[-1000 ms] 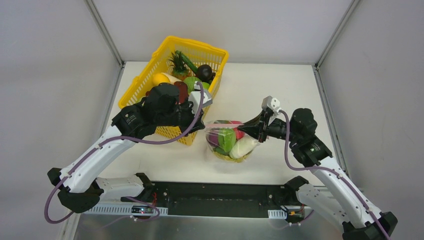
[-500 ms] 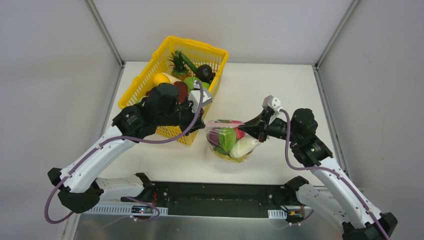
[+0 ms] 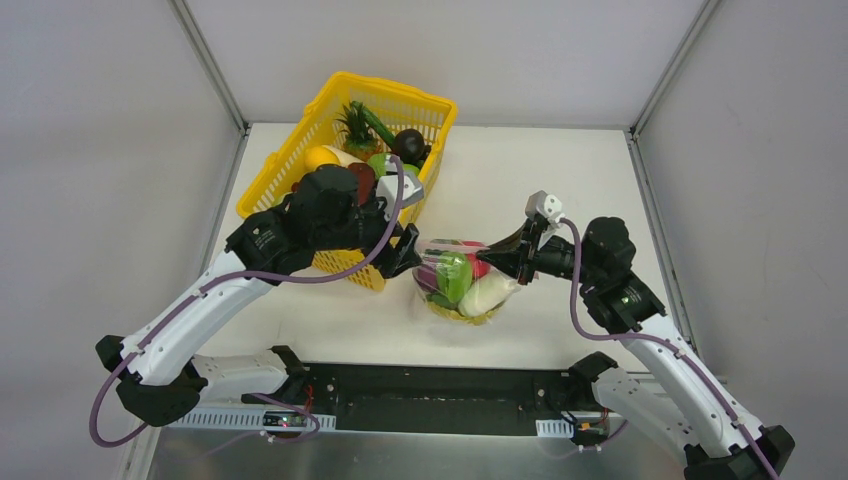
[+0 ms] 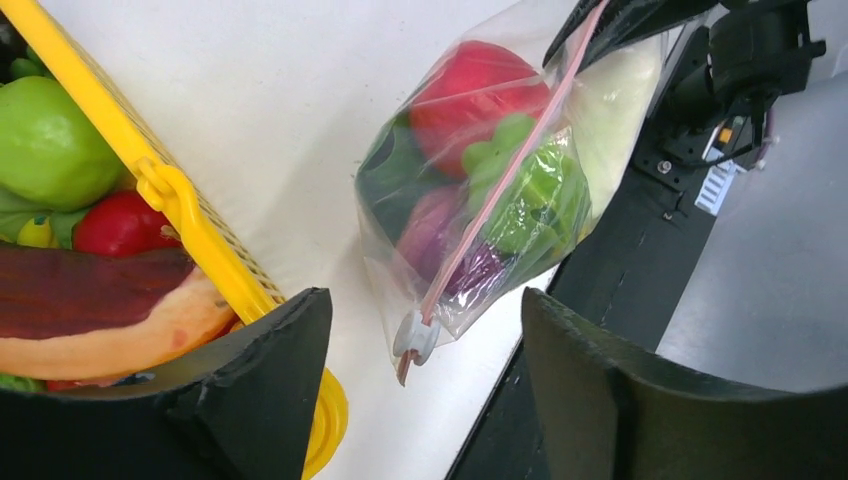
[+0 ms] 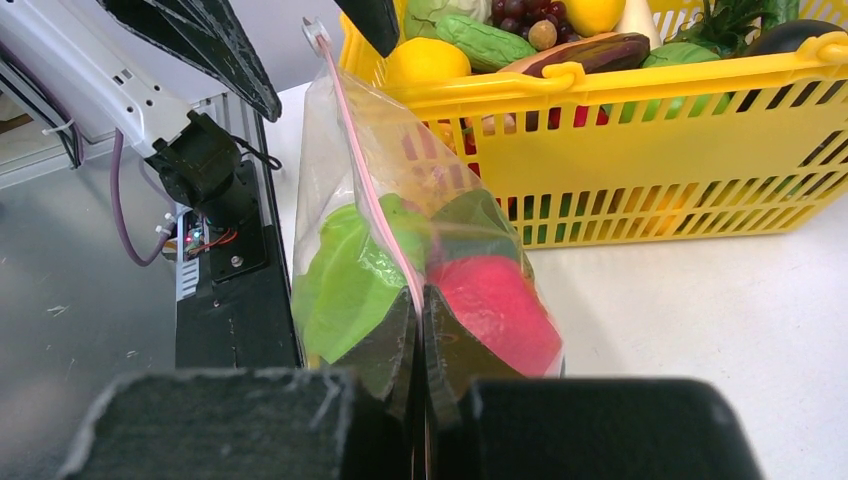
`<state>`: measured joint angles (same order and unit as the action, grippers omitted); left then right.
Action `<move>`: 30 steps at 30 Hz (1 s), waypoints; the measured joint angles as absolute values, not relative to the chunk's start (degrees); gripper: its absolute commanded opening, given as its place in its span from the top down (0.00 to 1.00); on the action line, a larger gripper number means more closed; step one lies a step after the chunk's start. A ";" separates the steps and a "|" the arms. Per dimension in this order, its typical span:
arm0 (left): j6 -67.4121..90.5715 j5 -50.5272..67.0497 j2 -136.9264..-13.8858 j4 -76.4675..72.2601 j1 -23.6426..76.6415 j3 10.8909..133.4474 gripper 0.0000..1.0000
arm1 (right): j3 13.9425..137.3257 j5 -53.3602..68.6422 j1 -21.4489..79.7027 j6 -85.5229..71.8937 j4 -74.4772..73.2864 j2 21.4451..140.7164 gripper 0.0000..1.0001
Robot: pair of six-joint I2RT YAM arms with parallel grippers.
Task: Place the food in the zip-top bag and seal the zipper
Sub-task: Zip the zipper food storage bag at the center of the board, then place the zipper food storage bag at the center of the board.
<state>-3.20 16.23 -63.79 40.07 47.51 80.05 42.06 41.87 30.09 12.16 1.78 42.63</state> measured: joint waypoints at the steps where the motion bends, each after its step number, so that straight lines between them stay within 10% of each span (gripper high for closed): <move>1: -2.90 15.90 -63.77 39.59 47.51 79.94 0.21 | 42.06 41.78 30.09 12.10 1.78 42.61 1.00; 5: -1.08 12.67 -62.61 35.94 47.48 77.73 0.01 | 42.06 36.69 30.15 11.11 1.80 42.35 1.00; 30: 7.55 -0.71 -55.70 25.58 44.51 69.60 0.00 | 50.89 6.61 28.88 16.86 4.21 54.89 1.00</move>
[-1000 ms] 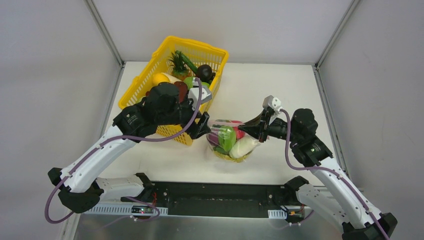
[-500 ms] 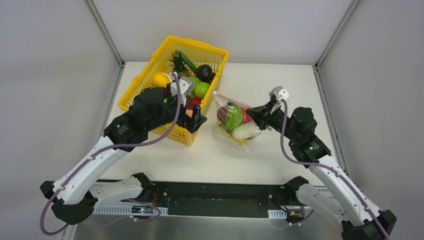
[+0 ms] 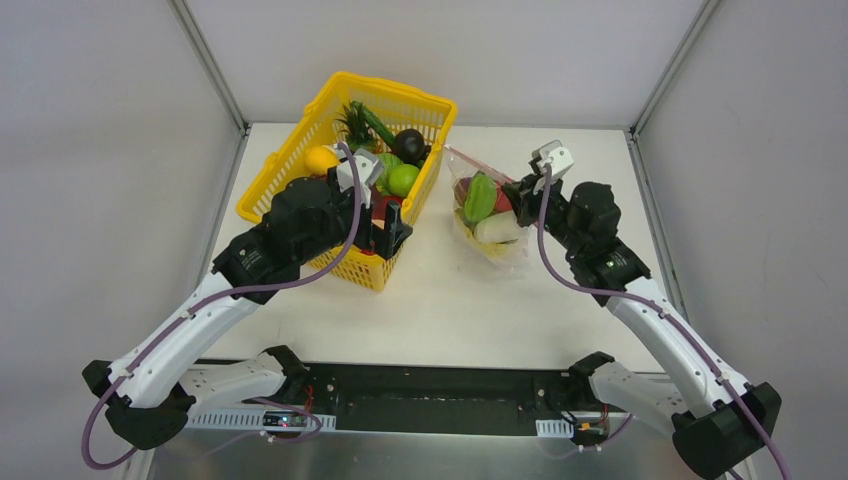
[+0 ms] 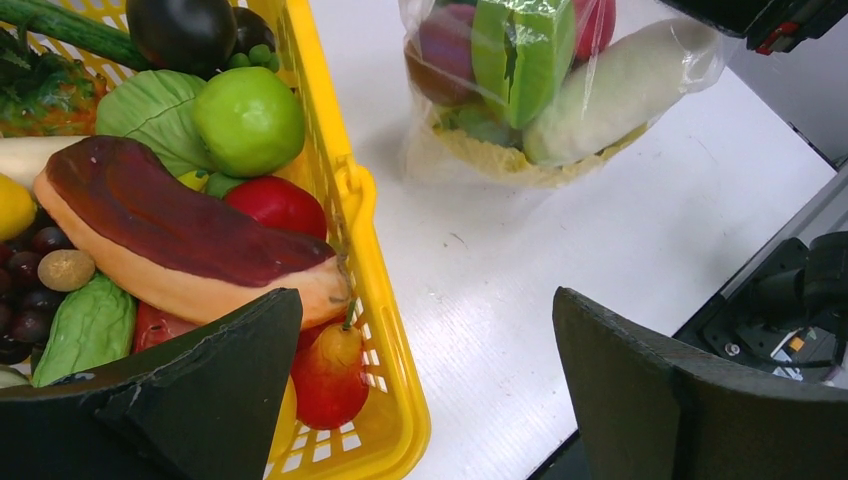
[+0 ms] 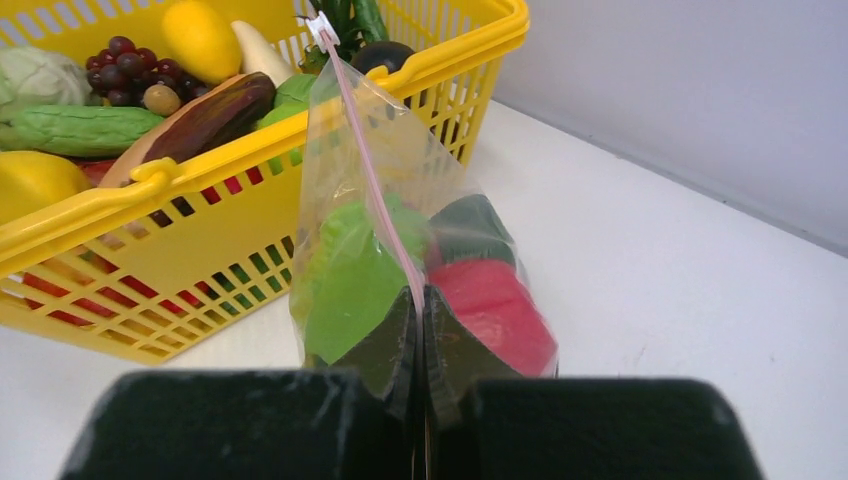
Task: Place the food in the zip-top bag and seal the zipper
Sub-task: Place the zipper food storage bag at the center of the board, then reset both arms
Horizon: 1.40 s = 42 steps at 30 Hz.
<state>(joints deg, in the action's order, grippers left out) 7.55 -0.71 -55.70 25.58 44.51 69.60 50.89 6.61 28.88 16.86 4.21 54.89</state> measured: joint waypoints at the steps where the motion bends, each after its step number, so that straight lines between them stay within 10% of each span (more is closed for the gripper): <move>1: 7.77 -0.89 -55.68 25.56 44.51 69.52 0.00 | 51.42 6.15 28.84 17.63 4.19 55.31 1.00; 11: 8.64 -4.64 -54.70 24.95 44.51 68.01 0.00 | 48.56 19.73 28.97 22.48 -0.51 54.24 0.99; 25: 9.80 -5.08 -54.68 24.14 44.14 67.61 0.00 | 40.66 37.93 30.17 15.79 -9.87 43.27 0.69; 42: 13.30 -12.97 -52.10 24.62 40.29 65.56 0.00 | 38.35 8.47 30.24 4.32 -4.14 43.38 0.12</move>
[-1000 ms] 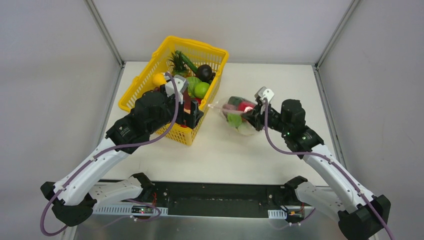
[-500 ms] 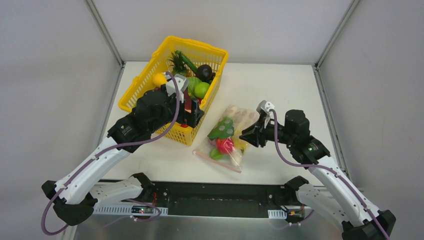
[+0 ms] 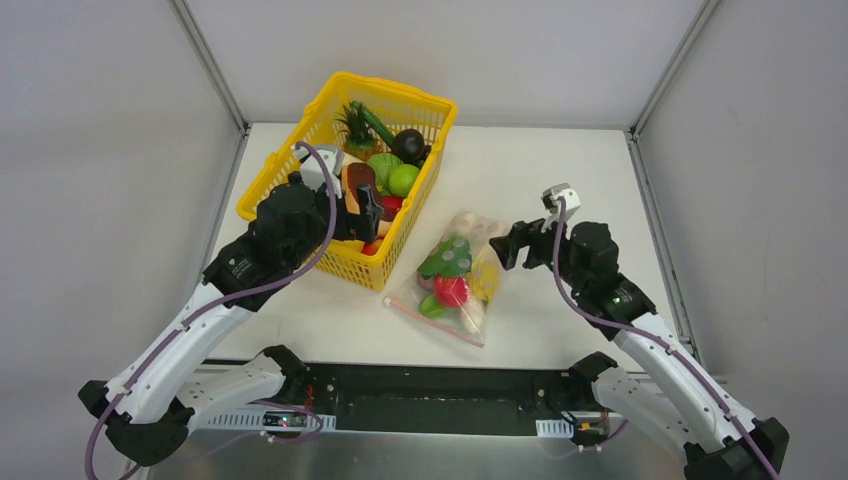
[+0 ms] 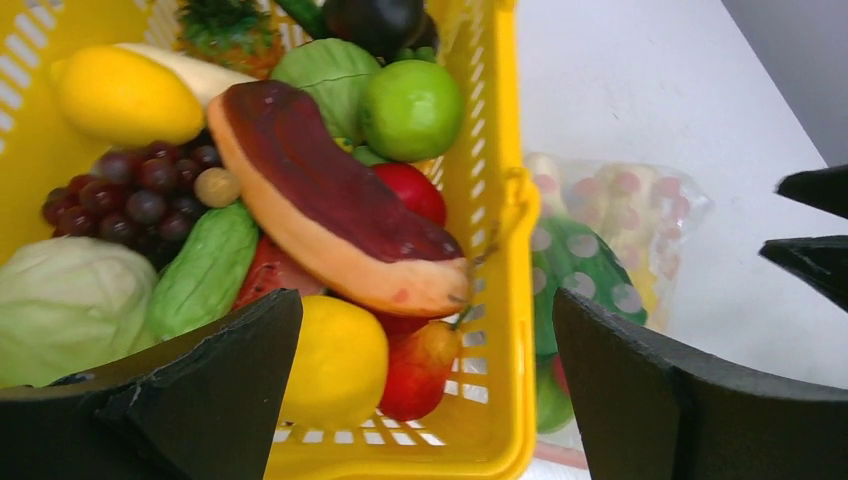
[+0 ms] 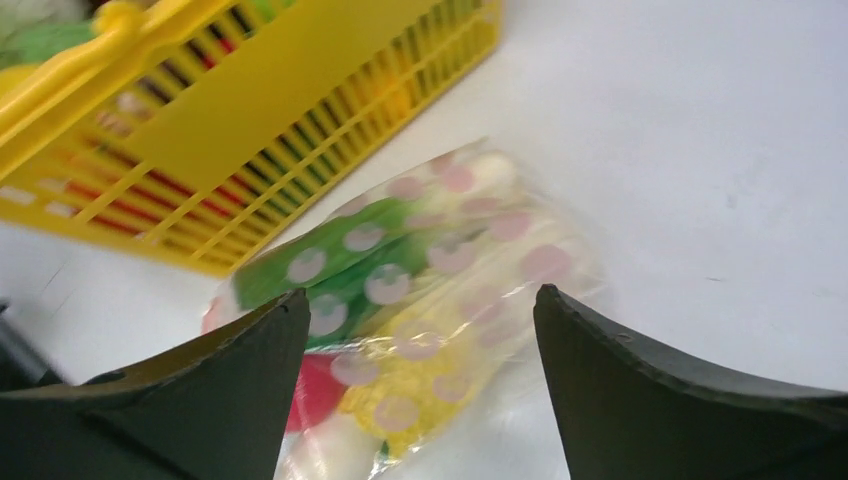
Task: Place the food in the zip-top bag and seal the zipper
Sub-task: Reset both arms
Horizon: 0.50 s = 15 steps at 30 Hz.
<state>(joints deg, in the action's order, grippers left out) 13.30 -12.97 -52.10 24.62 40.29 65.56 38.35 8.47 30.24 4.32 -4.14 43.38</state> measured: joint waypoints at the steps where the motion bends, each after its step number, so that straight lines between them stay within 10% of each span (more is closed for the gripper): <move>1: 13.98 -14.20 -51.55 24.69 39.55 65.08 0.00 | 38.11 5.63 30.24 3.33 -3.86 43.38 0.08; 15: 24.08 -23.75 -50.35 30.37 29.52 63.75 0.00 | 37.74 -11.22 16.36 -14.09 -5.19 45.12 0.00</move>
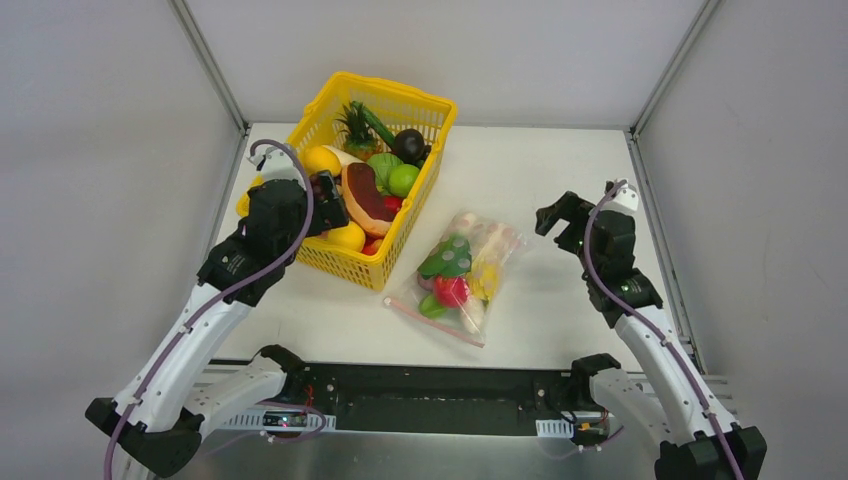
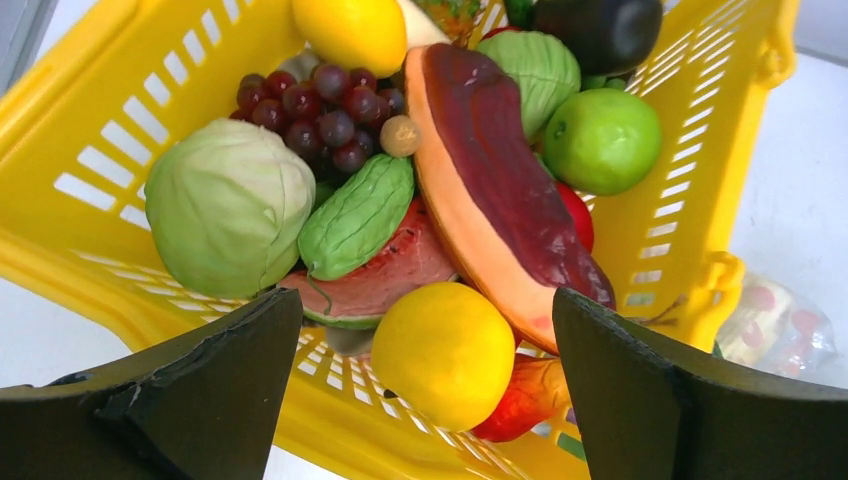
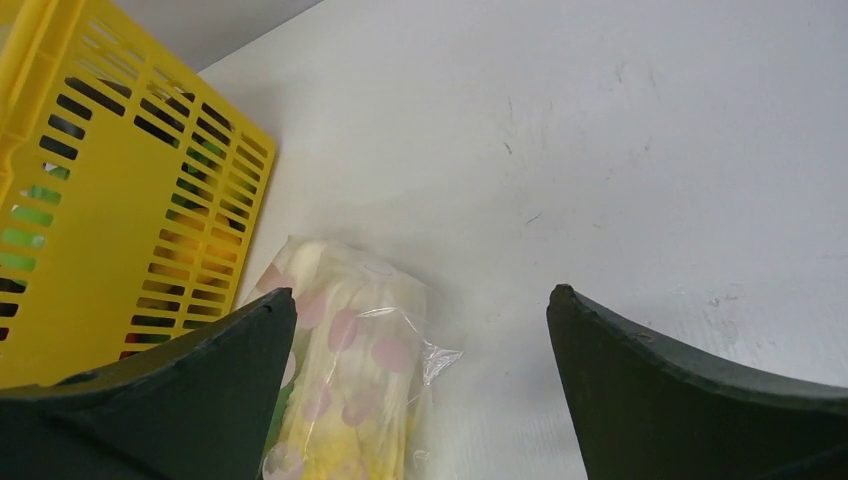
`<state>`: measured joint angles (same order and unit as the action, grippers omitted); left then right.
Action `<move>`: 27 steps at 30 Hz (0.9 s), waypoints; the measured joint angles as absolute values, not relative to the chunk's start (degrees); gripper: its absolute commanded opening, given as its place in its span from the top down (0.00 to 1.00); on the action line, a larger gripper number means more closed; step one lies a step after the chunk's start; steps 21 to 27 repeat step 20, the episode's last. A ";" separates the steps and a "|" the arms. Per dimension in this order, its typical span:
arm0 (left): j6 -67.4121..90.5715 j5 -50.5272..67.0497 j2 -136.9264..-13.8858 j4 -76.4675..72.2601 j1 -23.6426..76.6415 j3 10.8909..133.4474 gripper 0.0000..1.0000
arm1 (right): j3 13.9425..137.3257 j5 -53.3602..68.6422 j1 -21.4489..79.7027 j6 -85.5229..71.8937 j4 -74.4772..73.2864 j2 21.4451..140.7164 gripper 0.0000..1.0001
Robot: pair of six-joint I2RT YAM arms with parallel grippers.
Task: Place the food in the zip-top bag and seal the zipper
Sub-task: Reset both arms
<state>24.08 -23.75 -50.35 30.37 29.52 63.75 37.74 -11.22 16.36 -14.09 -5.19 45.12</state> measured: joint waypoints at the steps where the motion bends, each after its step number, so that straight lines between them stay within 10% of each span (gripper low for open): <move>1: 25.10 -24.60 -50.89 31.11 29.52 63.75 0.00 | 38.09 -10.63 15.33 -14.98 -5.80 45.84 0.00; 27: 30.26 -32.45 -46.30 34.87 29.52 61.67 0.00 | 39.16 -6.61 14.44 -17.85 -5.04 43.16 0.00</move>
